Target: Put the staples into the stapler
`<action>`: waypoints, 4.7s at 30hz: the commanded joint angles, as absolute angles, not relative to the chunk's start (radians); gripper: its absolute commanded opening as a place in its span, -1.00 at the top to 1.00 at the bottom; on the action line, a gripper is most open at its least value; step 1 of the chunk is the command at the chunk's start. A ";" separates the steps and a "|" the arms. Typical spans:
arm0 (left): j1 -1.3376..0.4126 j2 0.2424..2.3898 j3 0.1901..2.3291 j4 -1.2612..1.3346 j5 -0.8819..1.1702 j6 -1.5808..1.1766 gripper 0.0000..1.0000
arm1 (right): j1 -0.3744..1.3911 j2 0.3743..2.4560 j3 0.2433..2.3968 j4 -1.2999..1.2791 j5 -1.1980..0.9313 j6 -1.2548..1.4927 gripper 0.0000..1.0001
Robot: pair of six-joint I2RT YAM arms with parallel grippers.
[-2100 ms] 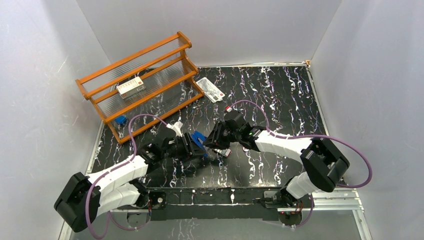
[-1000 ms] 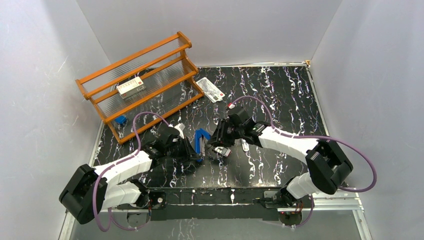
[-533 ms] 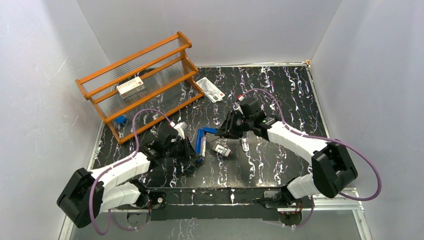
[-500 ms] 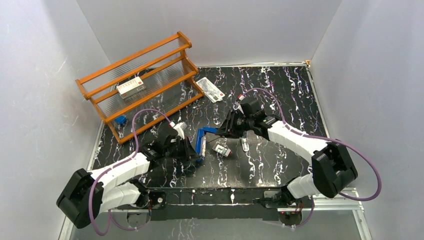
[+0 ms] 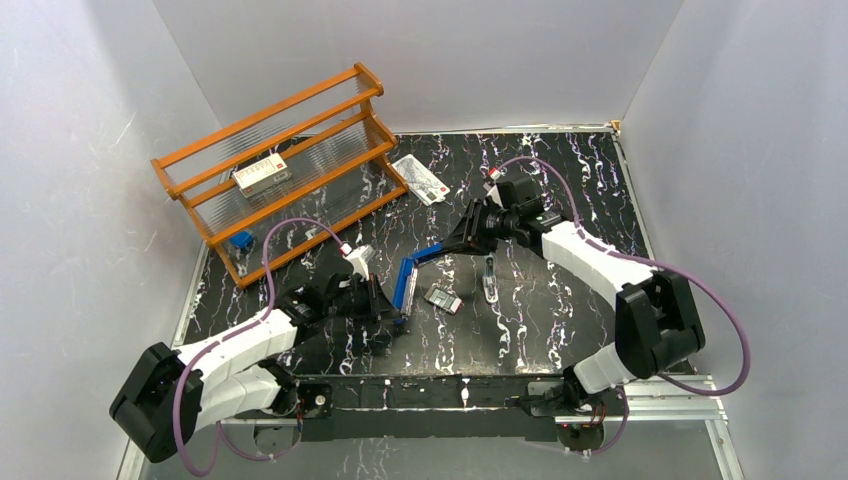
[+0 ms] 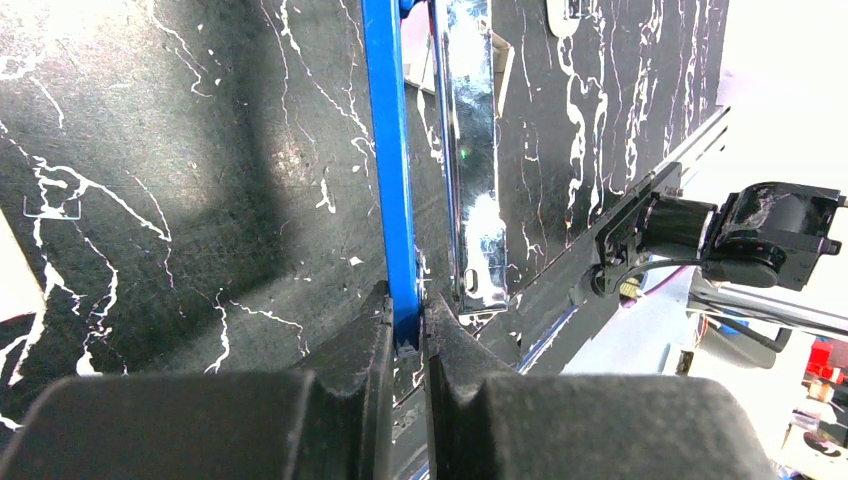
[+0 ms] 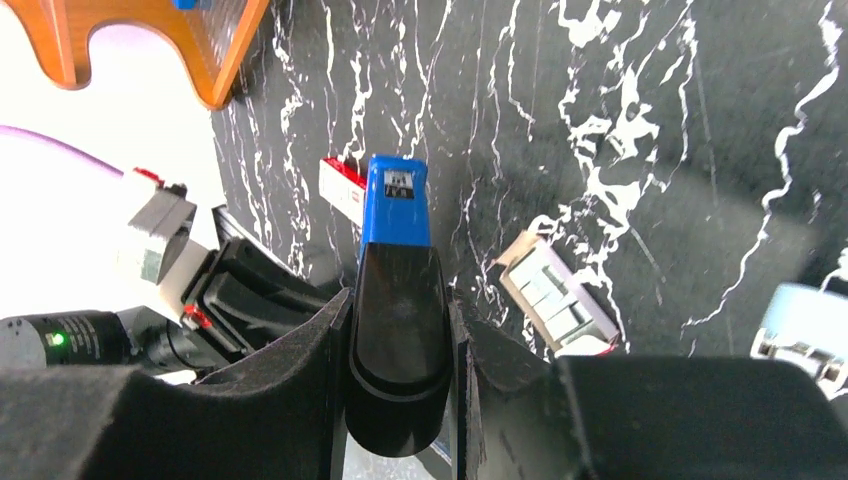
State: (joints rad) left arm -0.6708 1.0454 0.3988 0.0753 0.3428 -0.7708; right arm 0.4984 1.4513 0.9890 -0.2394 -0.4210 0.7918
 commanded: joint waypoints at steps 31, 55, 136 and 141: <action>-0.683 1.062 0.408 0.068 0.411 -0.729 1.00 | 0.409 1.673 1.172 -0.032 -0.218 0.841 0.69; -0.683 1.215 0.342 0.195 0.490 -0.826 0.94 | 0.653 1.772 1.476 -0.411 0.258 0.709 0.70; -0.690 1.548 0.608 0.203 0.264 -0.958 0.56 | 0.885 1.991 1.871 -0.758 0.355 0.548 0.67; -0.690 1.526 0.554 0.215 0.285 -0.956 0.57 | 0.871 2.037 1.936 -0.759 0.392 0.523 0.67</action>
